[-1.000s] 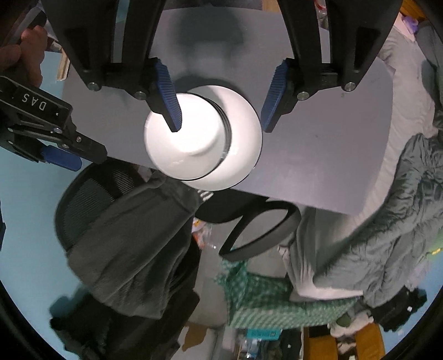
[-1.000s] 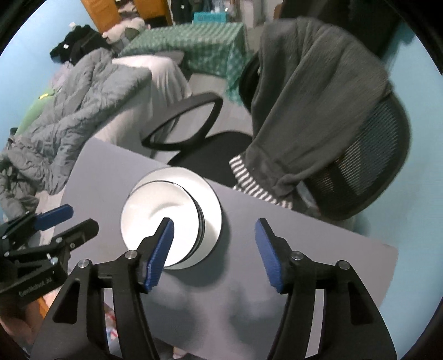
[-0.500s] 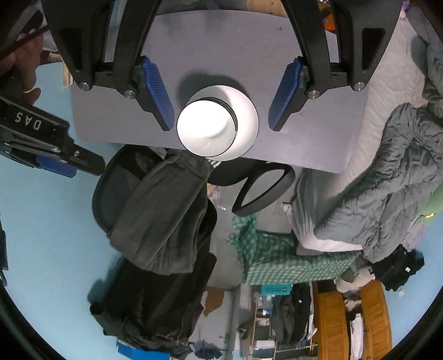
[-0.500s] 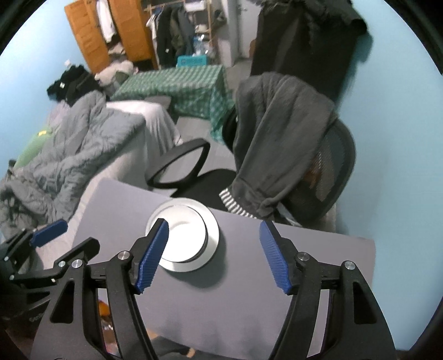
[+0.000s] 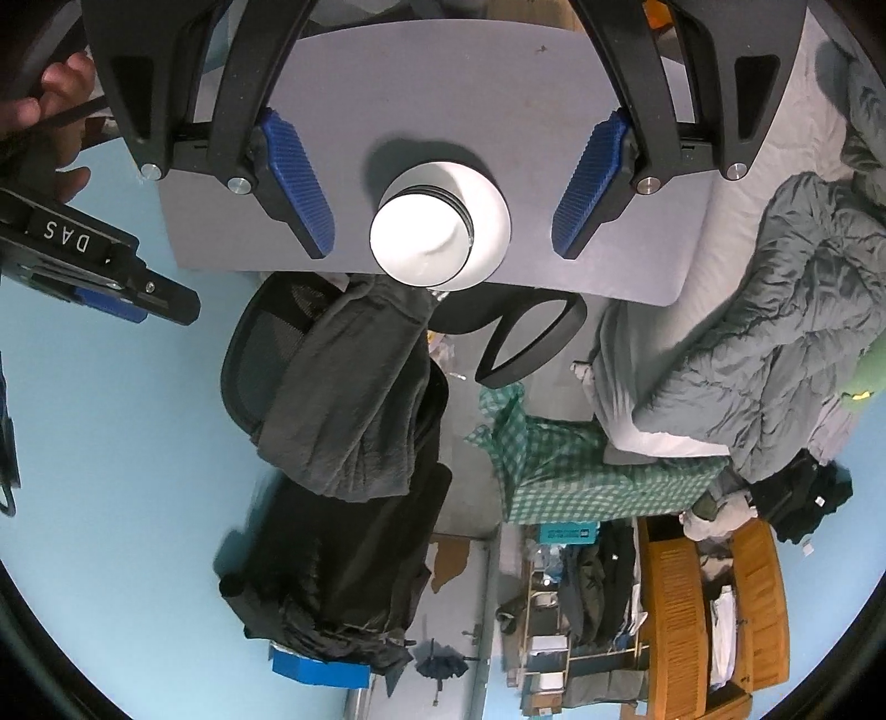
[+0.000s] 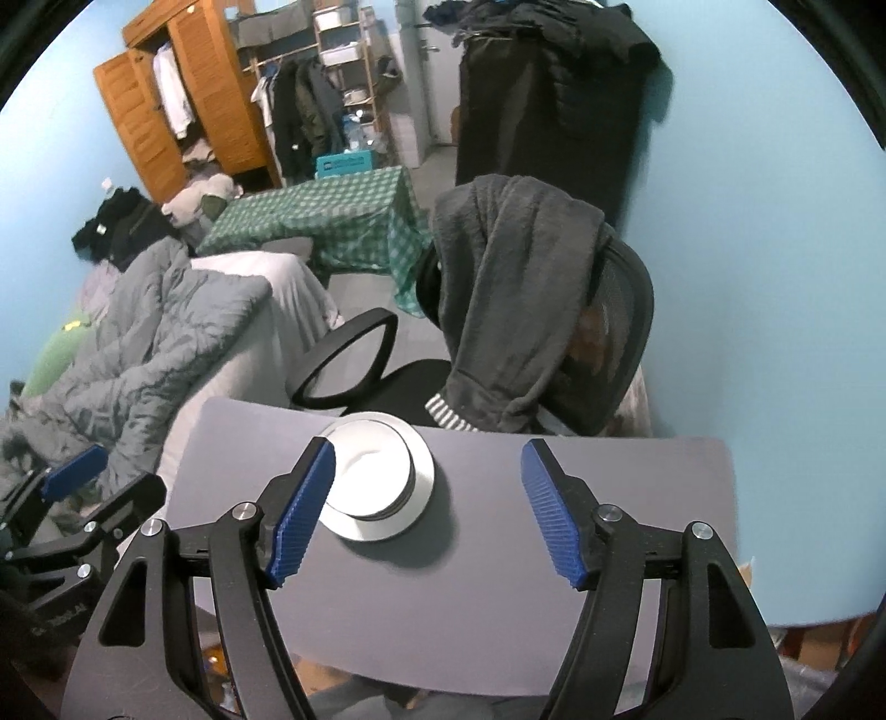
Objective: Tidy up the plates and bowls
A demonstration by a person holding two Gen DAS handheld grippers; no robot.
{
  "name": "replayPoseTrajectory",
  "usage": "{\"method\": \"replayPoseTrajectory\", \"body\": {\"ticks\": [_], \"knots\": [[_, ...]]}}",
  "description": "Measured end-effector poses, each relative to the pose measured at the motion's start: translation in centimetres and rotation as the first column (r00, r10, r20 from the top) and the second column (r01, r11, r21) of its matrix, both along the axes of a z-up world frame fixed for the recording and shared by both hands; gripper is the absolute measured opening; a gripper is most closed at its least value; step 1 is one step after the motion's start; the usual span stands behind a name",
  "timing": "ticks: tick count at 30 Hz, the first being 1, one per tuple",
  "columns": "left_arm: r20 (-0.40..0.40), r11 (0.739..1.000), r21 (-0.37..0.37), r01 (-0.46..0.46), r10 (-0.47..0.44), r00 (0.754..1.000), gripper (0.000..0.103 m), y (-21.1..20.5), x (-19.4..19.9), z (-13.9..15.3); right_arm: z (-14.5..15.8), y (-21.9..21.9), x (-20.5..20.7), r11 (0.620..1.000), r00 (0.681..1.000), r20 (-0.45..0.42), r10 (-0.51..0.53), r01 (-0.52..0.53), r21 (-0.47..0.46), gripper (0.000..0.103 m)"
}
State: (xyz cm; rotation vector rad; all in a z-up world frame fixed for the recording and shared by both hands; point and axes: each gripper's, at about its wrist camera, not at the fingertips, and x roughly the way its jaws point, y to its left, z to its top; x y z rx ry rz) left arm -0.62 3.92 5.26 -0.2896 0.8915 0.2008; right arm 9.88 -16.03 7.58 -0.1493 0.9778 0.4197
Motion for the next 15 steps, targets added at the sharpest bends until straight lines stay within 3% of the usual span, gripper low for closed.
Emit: {"method": "replayPoseTrajectory", "body": {"ticks": [15], "knots": [[0.004,1.000,-0.014,0.015,-0.015,1.000,0.082,0.4,-1.1,0.4,0.4,-0.1,-1.5,1.000,1.000,-0.005,-0.028,0.028,0.011,0.070]]}}
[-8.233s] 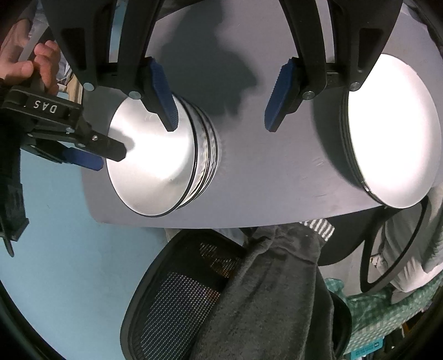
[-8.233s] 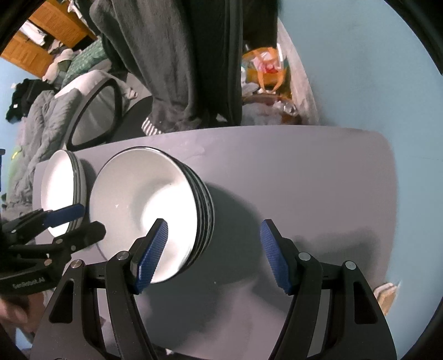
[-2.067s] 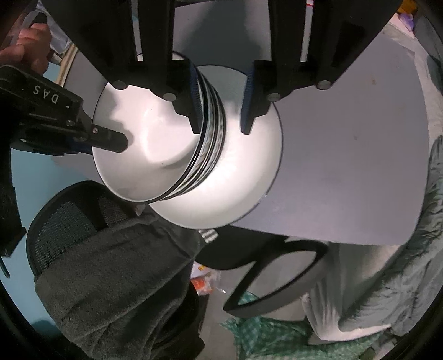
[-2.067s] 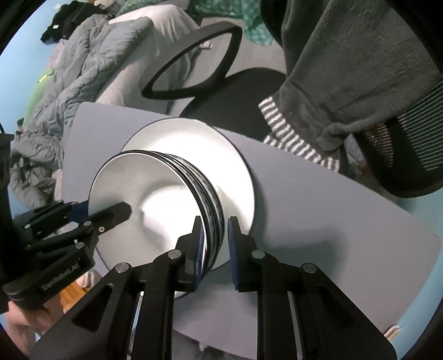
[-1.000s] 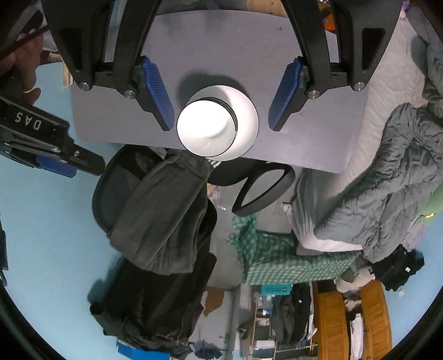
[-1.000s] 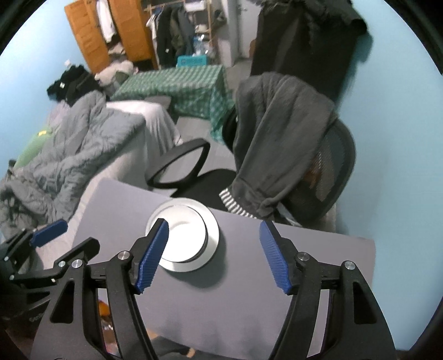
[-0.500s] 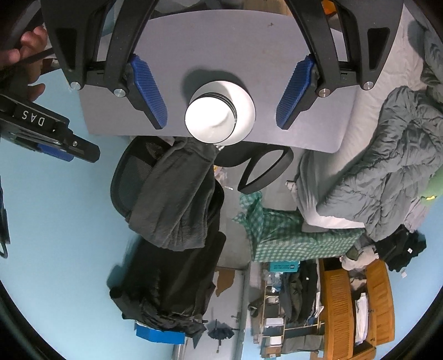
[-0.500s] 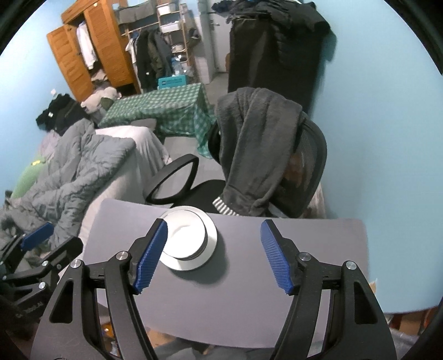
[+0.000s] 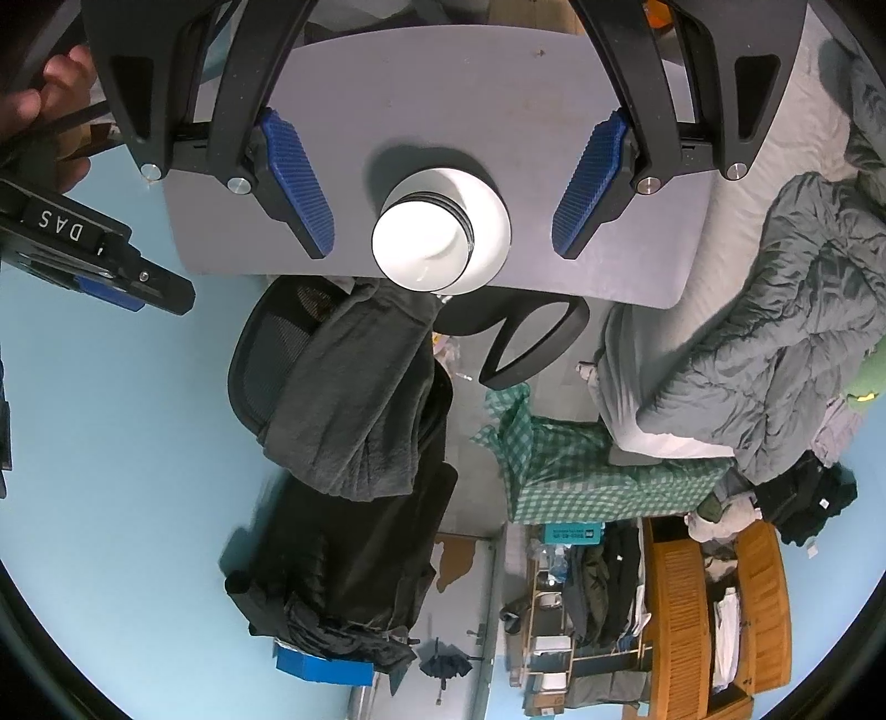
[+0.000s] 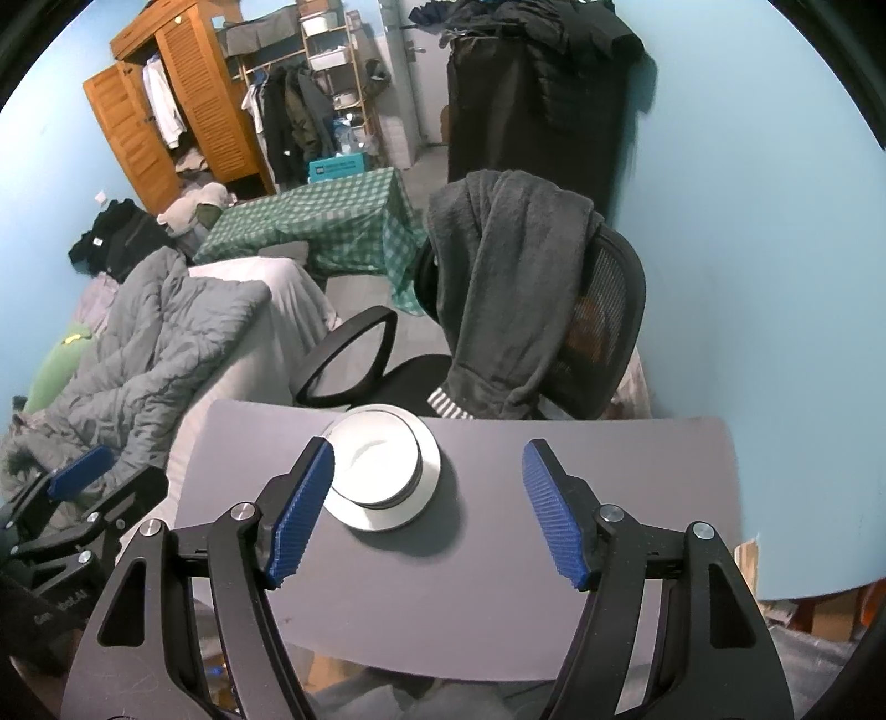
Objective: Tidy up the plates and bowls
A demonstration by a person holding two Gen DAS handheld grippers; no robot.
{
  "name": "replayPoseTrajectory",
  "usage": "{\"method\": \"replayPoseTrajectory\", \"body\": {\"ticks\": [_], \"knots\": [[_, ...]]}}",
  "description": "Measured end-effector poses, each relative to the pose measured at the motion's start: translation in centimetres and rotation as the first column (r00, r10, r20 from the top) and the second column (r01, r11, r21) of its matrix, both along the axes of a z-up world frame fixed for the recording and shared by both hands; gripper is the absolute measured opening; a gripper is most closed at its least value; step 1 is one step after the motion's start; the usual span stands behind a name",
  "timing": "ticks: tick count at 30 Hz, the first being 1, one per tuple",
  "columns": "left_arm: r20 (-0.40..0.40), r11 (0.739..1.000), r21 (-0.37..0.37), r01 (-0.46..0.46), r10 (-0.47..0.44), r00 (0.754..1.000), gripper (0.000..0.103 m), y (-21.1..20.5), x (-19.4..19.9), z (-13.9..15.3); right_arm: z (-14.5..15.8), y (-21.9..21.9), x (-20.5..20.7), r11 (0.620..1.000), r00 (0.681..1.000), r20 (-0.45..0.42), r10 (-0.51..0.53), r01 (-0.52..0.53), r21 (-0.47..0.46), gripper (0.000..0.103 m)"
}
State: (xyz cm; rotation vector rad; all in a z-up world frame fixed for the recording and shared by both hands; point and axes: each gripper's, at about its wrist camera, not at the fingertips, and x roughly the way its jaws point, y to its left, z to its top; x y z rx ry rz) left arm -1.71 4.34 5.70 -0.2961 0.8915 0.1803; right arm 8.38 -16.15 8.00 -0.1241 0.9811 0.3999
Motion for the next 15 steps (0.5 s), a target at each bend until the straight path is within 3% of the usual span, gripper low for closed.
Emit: {"method": "replayPoseTrajectory", "body": {"ticks": [15], "knots": [[0.003,1.000,-0.006,0.002,-0.002,1.000,0.082,-0.10,-0.28,0.03,0.23,0.38,-0.71,1.000,1.000,-0.008,0.003,-0.003,0.007,0.070]]}}
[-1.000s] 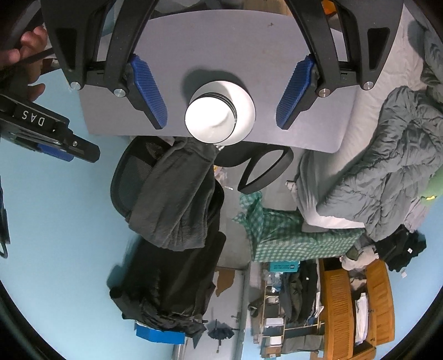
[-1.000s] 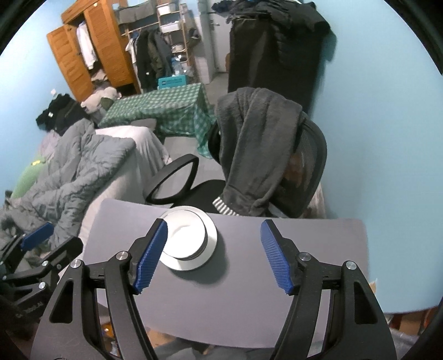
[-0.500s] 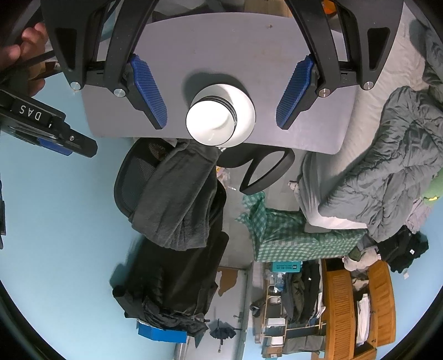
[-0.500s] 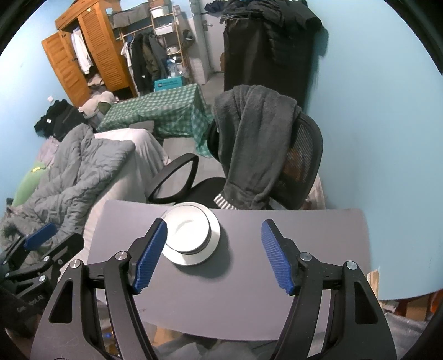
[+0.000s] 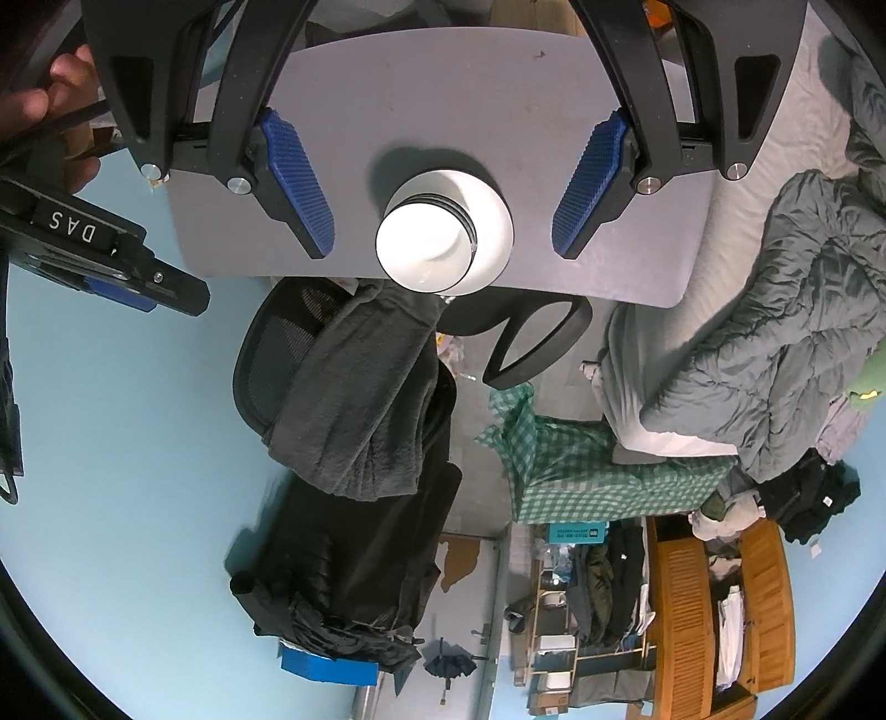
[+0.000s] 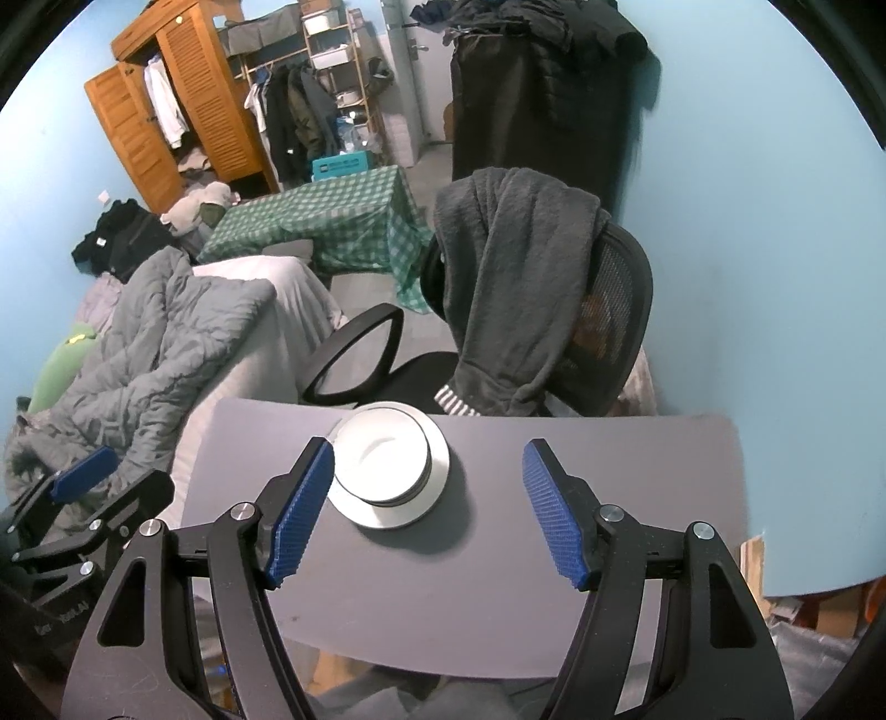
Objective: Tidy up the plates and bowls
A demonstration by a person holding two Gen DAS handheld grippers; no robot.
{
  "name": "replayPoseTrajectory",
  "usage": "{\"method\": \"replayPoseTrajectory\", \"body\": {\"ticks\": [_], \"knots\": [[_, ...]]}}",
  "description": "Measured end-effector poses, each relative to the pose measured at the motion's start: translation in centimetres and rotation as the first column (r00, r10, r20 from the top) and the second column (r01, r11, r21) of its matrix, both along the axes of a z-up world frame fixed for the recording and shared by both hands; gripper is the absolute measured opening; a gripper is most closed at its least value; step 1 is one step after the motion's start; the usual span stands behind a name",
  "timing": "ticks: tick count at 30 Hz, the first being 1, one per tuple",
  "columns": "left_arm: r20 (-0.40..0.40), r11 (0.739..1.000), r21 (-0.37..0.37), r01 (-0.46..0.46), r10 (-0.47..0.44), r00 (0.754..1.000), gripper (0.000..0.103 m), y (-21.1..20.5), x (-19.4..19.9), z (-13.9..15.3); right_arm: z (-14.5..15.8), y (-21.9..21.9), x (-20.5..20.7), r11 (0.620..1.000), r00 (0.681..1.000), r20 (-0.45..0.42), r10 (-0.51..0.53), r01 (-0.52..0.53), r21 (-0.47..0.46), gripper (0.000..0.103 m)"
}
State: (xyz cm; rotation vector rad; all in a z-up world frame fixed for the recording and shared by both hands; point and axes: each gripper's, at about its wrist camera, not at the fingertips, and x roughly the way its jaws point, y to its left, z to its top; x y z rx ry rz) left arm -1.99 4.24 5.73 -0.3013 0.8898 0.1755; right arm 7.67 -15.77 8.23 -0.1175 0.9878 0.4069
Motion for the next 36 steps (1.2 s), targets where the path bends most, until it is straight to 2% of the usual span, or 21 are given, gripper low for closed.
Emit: {"method": "replayPoseTrajectory", "body": {"ticks": [28,36], "knots": [[-0.015,1.000,-0.014,-0.008,0.008,1.000,0.082,1.0,1.2,0.5,-0.1,0.2,-0.1,1.000,1.000,-0.002,-0.004,0.004,0.003,0.070],[-0.033,0.999,0.049,-0.010,0.012,0.999,0.082,0.8,1.6,0.4,-0.8,1.2,0.1,1.000,1.000,-0.009,0.023,-0.023,0.003,0.070]]}}
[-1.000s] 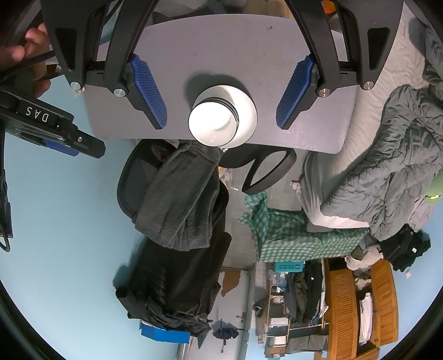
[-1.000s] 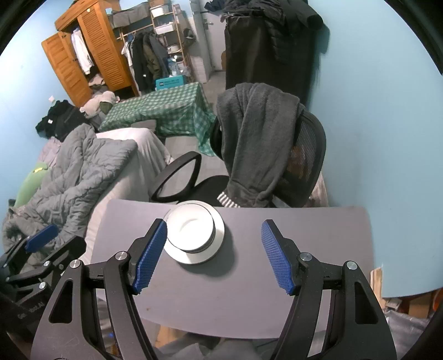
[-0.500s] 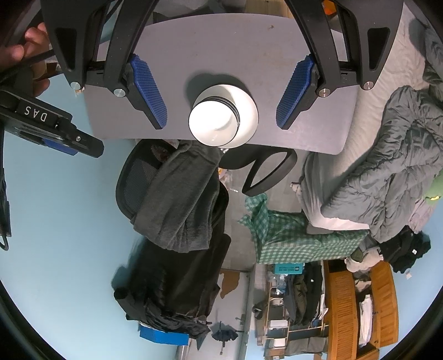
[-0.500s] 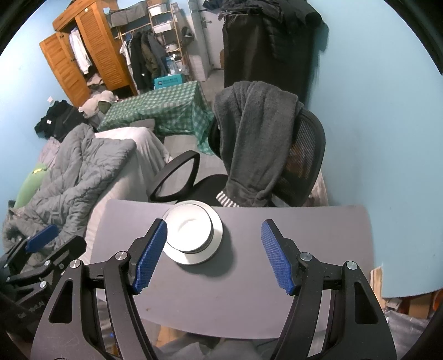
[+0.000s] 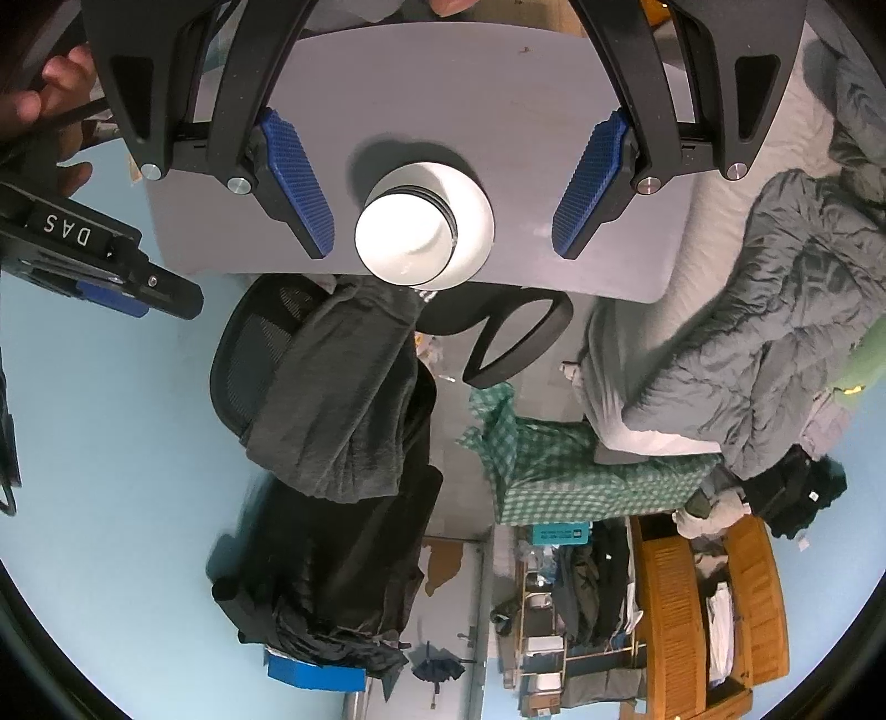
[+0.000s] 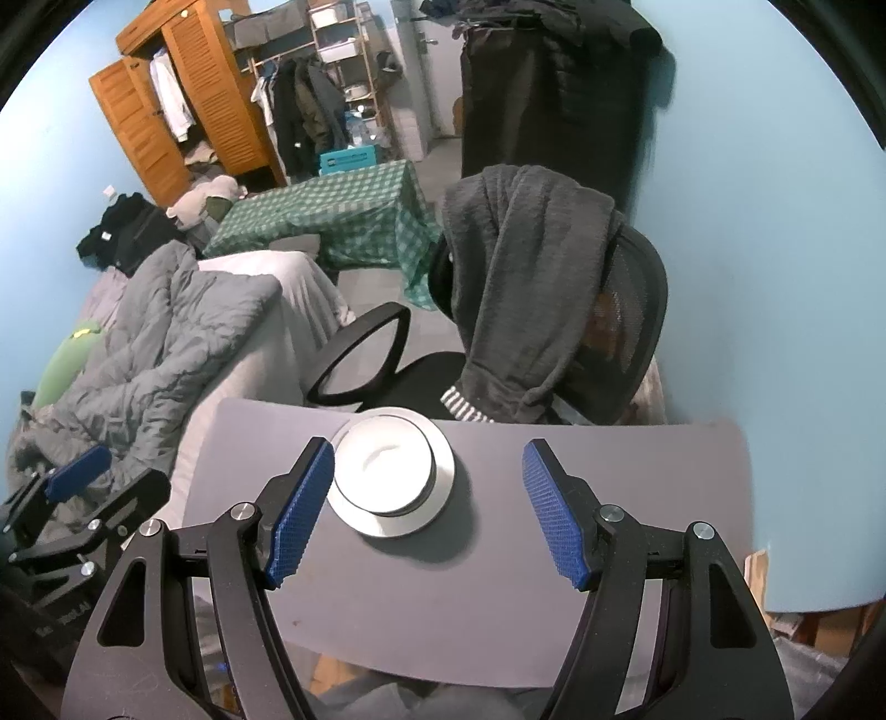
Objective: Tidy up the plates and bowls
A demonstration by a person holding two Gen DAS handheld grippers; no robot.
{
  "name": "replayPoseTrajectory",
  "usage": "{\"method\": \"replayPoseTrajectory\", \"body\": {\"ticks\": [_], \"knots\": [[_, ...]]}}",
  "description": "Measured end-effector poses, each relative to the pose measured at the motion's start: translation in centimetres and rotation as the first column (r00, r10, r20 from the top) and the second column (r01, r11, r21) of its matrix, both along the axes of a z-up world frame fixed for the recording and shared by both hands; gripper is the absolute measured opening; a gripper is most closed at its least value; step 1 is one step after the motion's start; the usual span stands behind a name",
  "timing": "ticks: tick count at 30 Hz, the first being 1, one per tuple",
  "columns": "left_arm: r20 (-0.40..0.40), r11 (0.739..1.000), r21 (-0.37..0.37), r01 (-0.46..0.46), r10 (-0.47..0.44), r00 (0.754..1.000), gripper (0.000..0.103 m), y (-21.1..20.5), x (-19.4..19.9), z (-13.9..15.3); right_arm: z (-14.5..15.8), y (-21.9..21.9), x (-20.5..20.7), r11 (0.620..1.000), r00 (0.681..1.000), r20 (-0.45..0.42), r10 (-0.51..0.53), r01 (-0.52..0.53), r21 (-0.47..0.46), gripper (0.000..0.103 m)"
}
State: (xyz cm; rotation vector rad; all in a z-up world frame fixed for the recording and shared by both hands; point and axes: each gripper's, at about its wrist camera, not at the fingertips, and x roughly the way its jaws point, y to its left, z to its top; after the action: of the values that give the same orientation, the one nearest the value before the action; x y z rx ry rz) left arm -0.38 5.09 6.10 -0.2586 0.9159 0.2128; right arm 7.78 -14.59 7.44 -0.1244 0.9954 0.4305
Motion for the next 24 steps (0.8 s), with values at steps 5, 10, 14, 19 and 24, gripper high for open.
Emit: {"method": "replayPoseTrajectory", "body": {"ticks": [5,10,14,19,24], "knots": [[-0.004,1.000,-0.020,-0.010,0.009,1.000,0.082,0.2,0.0,-0.1,0.1,0.3,0.2,1.000,1.000,-0.004,0.013,-0.013,0.002,0.070],[-0.007,0.999,-0.042,-0.014,0.014,1.000,0.082,0.5,0.0,-0.3,0.1,0.2,0.8,1.000,1.000,-0.007,0.018,-0.018,0.005,0.070],[-0.006,0.998,-0.062,-0.017,0.016,1.000,0.082,0.5,0.1,-0.4,0.2,0.2,1.0,1.000,1.000,-0.009,0.025,-0.025,0.003,0.070],[-0.003,0.998,-0.058,-0.015,0.015,1.000,0.082,0.3,0.2,-0.3,0.2,0.3,0.9,1.000,1.000,-0.010,0.025,-0.025,0.002,0.070],[0.005,0.999,-0.053,-0.007,0.007,1.000,0.082,-0.2,0.2,-0.2,0.3,0.3,1.0,1.000,1.000,-0.009,0.023,-0.023,0.004,0.070]]}}
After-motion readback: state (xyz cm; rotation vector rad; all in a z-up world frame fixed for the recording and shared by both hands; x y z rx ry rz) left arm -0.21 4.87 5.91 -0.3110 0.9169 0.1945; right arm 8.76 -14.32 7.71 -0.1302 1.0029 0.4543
